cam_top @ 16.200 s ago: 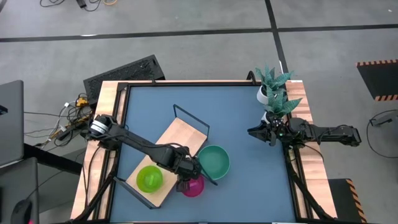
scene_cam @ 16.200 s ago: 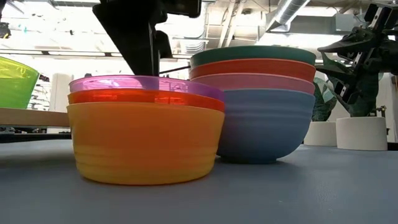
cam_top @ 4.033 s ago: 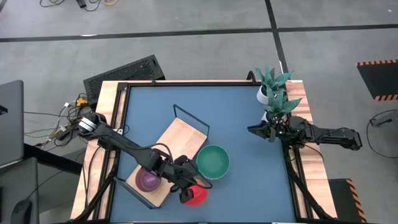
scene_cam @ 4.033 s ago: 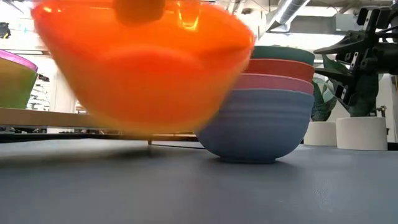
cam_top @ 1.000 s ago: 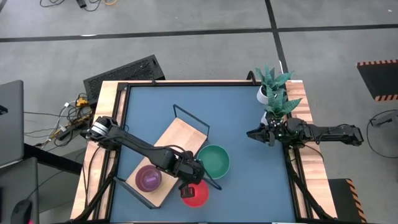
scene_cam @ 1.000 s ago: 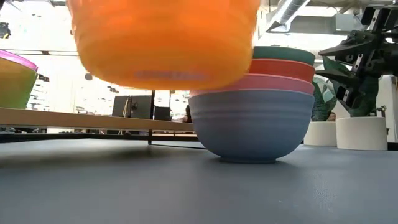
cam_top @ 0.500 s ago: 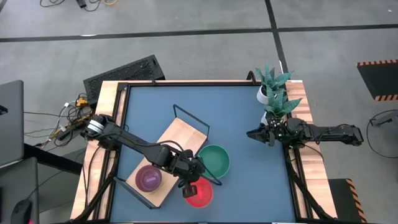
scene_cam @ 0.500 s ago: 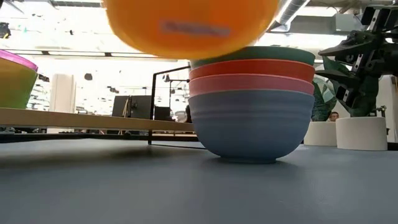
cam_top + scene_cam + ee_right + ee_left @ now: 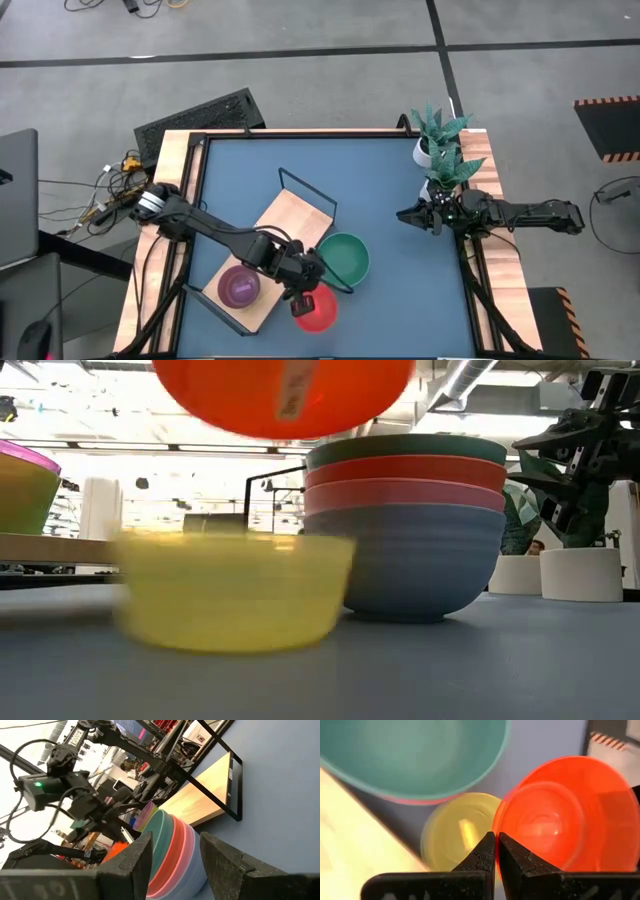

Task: Place and stack bowls onto a shelf
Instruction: Stack the orange bowl on top of the violet bowl on the shelf

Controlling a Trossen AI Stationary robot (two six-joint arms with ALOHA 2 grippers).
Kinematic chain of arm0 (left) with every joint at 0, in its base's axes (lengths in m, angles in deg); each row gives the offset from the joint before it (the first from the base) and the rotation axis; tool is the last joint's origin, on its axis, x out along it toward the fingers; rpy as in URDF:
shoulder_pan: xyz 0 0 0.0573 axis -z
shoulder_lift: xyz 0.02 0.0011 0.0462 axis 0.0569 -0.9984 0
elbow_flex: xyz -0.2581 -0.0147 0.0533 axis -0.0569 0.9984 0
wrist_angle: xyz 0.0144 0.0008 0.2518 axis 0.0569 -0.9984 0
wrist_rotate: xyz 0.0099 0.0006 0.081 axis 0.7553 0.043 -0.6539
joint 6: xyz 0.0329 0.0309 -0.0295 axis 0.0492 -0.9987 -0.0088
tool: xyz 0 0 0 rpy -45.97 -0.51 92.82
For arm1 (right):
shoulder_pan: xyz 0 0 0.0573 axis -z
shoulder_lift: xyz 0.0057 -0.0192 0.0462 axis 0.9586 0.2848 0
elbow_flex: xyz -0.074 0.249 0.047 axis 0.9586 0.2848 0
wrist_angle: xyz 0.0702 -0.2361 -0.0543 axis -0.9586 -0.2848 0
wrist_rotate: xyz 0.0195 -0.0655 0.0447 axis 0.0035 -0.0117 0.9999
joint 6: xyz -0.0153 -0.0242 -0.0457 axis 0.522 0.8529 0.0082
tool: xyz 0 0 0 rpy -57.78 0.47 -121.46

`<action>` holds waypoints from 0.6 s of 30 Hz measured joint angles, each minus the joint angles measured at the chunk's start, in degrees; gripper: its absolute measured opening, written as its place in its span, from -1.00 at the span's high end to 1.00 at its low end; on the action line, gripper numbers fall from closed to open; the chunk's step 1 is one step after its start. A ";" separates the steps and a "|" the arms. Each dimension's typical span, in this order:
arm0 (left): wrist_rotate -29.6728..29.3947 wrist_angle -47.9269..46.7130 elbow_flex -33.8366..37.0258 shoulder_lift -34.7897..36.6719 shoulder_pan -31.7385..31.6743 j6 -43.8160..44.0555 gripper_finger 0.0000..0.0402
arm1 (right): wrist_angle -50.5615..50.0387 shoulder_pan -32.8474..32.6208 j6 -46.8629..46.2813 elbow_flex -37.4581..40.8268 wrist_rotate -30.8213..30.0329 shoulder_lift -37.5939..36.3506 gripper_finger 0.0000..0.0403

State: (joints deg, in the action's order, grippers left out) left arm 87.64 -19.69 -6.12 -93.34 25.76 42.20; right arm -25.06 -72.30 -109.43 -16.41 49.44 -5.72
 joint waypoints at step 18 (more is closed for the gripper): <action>-3.80 -18.57 -1.45 11.05 0.62 6.23 1.00 | -0.01 0.00 1.65 0.00 0.02 0.02 0.06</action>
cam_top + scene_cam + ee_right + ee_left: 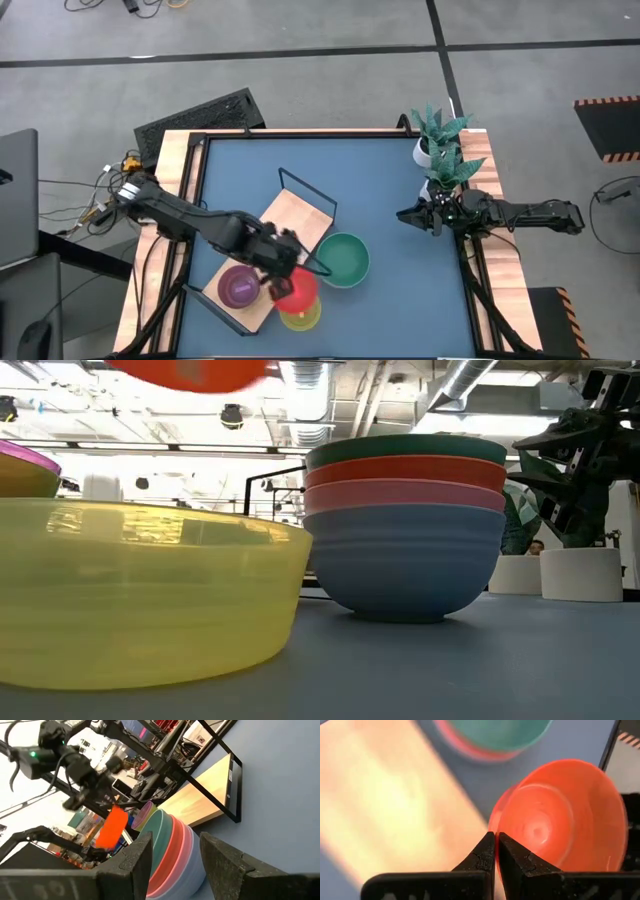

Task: Place and stack bowls onto a shelf
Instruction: Stack the orange bowl on top of the violet bowl on the shelf

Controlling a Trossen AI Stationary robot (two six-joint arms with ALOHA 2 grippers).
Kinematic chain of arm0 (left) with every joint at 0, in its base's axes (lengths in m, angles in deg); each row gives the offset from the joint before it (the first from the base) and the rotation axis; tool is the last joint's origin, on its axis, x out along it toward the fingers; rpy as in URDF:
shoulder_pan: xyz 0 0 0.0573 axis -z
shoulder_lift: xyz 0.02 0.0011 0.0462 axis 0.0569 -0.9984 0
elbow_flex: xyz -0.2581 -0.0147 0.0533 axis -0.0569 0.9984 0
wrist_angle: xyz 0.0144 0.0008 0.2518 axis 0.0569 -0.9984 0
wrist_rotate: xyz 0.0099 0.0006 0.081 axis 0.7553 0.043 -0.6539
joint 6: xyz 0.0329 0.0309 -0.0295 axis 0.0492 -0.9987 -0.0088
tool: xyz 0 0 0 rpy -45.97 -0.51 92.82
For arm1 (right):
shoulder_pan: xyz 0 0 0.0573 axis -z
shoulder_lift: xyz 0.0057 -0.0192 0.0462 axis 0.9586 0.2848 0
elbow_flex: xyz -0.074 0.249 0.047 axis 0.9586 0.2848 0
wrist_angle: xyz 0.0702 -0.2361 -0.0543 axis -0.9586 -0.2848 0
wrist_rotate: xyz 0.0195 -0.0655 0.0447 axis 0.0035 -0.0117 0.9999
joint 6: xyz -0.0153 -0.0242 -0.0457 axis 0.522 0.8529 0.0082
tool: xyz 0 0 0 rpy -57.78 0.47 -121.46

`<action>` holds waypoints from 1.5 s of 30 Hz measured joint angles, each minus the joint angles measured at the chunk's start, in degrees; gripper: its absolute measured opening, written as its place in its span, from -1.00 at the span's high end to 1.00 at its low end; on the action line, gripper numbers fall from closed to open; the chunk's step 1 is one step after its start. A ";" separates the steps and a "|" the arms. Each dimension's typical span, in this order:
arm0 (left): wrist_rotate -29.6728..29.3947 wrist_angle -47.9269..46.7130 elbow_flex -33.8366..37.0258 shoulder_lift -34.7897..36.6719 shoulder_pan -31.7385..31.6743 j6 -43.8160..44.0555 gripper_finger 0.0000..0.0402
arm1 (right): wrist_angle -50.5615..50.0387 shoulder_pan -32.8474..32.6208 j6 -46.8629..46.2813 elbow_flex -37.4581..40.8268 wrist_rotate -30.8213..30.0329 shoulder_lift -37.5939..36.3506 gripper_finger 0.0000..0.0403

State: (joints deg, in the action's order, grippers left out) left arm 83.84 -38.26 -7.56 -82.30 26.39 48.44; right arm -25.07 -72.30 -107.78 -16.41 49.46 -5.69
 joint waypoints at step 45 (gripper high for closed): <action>-5.08 -11.72 20.37 19.73 13.69 22.08 1.00 | 0.00 0.01 -0.50 -0.02 -0.28 -0.01 0.06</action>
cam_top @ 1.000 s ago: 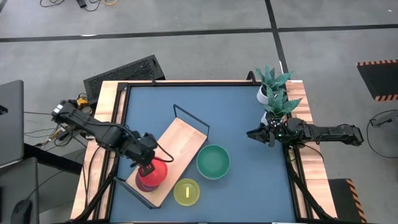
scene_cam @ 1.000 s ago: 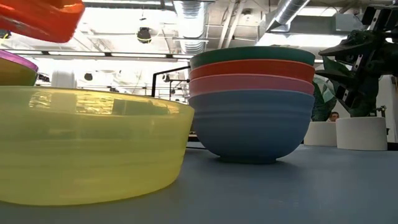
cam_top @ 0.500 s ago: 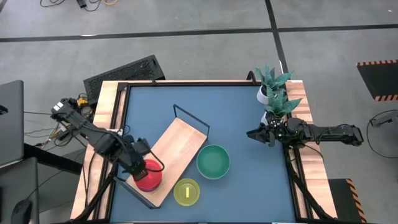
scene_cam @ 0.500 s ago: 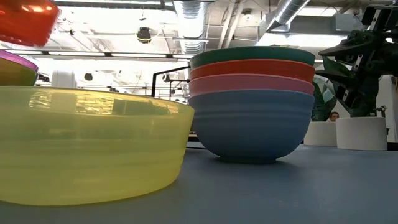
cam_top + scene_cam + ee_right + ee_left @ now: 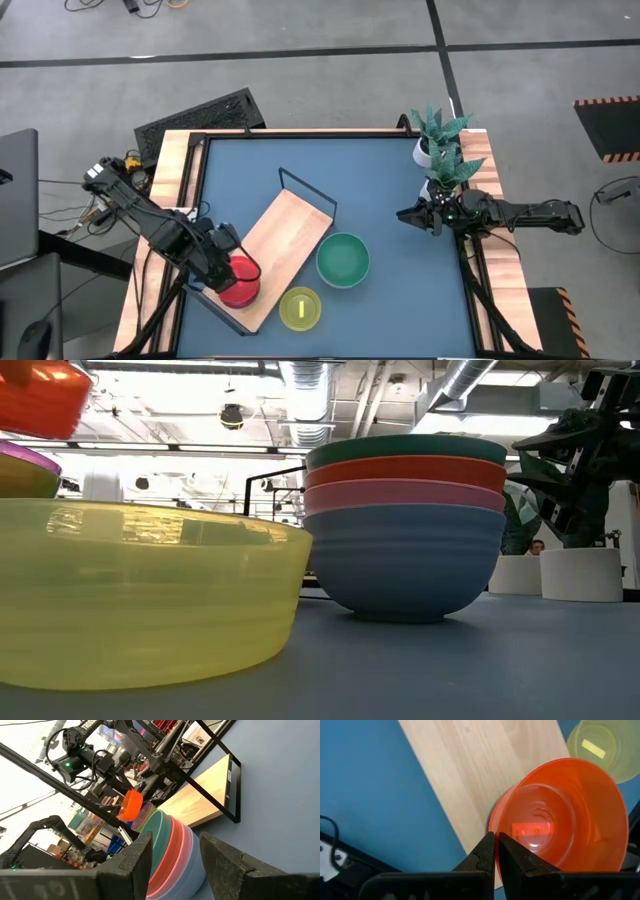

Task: Place and stack bowls onto a shelf
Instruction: Stack the orange bowl on top of the violet bowl on the shelf

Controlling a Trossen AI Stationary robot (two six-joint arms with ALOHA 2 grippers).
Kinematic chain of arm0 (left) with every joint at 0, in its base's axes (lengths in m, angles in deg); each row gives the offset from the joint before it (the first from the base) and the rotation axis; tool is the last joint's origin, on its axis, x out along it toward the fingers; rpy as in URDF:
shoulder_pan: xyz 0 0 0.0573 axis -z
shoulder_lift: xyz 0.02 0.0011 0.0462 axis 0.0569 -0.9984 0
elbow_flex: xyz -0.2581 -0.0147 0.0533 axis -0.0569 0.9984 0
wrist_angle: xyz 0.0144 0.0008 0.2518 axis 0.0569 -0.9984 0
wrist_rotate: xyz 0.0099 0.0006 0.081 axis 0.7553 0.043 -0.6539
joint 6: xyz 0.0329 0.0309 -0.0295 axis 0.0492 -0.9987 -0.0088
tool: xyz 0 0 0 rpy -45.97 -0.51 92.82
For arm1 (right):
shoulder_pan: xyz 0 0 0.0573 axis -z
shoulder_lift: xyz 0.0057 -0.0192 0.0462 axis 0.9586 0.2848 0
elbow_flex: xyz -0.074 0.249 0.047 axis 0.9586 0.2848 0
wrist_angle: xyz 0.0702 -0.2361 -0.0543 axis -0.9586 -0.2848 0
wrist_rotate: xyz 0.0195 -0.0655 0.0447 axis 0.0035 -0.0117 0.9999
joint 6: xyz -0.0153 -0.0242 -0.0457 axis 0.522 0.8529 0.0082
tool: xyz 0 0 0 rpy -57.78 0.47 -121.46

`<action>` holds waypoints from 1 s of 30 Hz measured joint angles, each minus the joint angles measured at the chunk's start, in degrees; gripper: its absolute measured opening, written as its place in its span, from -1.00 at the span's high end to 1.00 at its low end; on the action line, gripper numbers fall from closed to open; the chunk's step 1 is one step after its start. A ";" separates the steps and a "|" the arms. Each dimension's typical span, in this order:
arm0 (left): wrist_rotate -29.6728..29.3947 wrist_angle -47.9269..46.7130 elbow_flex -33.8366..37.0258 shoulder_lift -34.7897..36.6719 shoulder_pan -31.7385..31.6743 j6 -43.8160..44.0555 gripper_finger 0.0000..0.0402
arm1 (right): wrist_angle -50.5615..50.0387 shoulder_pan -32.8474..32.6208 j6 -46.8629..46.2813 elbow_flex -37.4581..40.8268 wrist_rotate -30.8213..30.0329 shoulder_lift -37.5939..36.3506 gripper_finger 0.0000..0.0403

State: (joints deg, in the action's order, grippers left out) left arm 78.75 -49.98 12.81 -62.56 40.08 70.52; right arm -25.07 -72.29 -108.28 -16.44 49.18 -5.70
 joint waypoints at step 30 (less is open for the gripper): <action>2.83 6.32 7.32 -1.75 0.35 -2.05 0.99 | 0.00 0.01 0.11 0.00 -0.24 0.01 0.06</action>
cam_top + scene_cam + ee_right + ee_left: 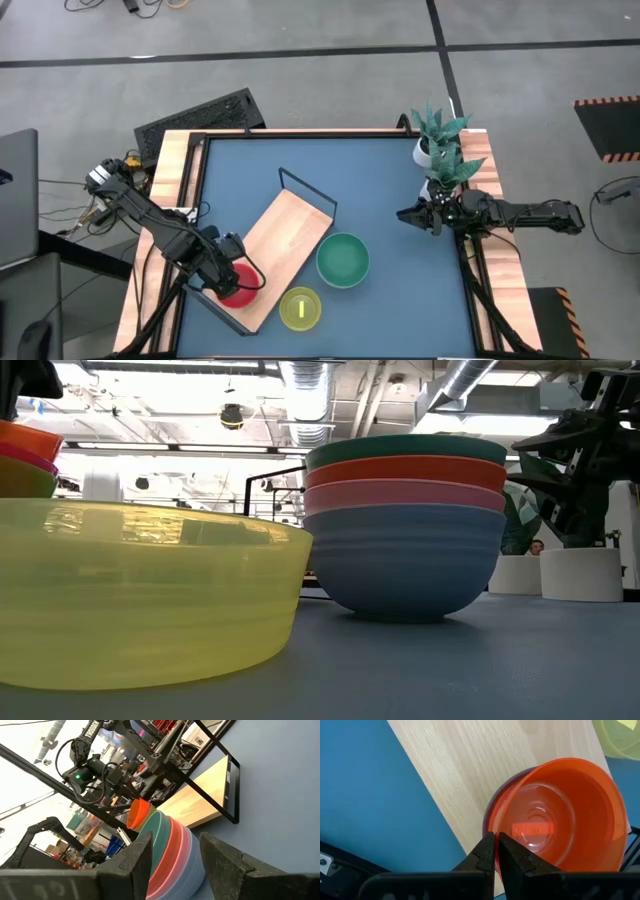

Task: Place and stack bowls onto a shelf
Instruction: Stack the orange bowl on top of the violet bowl on the shelf, then stack the yellow bowl on top of the orange bowl on the shelf

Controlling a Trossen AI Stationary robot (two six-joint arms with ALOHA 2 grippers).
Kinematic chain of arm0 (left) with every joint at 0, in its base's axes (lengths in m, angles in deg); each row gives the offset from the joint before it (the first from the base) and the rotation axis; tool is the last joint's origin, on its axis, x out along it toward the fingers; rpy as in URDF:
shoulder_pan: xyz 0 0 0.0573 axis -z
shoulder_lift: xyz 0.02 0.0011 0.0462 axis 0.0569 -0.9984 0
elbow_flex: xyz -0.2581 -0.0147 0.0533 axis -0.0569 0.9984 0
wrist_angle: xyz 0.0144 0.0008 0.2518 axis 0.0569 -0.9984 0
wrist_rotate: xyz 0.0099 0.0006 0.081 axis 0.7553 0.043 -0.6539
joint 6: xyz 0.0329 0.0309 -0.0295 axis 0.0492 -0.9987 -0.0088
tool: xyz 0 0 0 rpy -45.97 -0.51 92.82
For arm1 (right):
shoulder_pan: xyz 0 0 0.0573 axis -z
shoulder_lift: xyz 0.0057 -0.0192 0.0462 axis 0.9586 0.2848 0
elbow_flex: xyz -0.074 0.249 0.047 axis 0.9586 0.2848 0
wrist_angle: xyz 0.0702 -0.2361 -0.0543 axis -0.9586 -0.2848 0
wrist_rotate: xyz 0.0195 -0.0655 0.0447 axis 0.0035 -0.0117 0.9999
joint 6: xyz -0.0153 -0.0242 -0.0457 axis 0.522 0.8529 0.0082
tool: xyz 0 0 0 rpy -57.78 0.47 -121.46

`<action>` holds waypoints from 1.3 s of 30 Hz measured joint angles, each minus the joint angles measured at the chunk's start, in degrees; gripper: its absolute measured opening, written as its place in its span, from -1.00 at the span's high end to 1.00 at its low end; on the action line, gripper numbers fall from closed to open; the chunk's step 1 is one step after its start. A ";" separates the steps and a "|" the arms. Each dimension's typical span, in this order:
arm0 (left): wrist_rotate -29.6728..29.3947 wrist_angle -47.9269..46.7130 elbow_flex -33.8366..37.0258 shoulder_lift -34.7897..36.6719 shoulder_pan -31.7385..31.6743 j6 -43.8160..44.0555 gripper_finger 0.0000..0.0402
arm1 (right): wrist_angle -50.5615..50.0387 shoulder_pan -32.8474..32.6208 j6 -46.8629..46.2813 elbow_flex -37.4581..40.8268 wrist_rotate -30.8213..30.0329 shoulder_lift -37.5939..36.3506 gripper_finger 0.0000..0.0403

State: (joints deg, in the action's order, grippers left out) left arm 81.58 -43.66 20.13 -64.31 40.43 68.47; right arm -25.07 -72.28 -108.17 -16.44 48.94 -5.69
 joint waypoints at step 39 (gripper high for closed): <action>6.59 43.25 -4.76 -23.18 -14.68 -28.23 0.09 | -0.08 0.09 -1.48 -0.02 -1.11 -0.02 0.06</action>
State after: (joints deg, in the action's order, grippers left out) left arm 88.17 -0.41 15.37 -87.49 25.74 40.24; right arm -25.15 -72.19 -109.65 -16.46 47.83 -5.72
